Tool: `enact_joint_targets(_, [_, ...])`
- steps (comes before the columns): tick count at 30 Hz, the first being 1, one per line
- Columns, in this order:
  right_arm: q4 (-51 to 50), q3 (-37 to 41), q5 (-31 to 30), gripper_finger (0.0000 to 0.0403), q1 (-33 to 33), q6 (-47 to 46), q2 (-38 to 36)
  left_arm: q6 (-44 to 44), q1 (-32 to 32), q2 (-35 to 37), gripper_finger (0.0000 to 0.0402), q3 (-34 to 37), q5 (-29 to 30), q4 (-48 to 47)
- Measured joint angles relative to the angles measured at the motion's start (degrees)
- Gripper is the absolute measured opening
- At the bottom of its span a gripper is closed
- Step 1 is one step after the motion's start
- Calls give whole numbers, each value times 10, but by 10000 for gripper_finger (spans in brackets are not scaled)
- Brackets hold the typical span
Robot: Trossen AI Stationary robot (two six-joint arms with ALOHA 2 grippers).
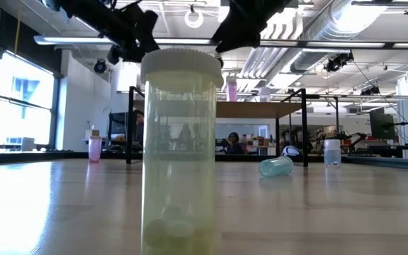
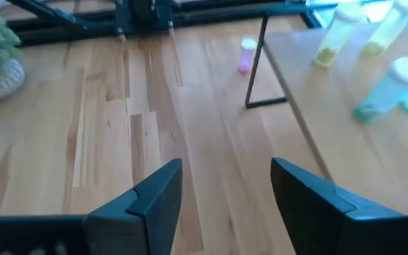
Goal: Pick and place medicine bottles onto shelf by color
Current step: Put the bottom transparent pill bottle on the shelf
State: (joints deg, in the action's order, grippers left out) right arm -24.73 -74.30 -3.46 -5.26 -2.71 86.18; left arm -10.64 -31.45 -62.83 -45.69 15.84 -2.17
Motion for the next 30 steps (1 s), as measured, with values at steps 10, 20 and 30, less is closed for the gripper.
enact_joint_targets(10, [-131,0,-12,207,0,15,-72,41,79,25,202,-1,-109,11])
enact_joint_targets(20, [-187,92,-48,207,4,-77,-75,26,190,22,202,62,-113,110])
enact_joint_targets(30, [-202,168,-45,207,76,-206,-79,12,234,22,202,128,-111,179])
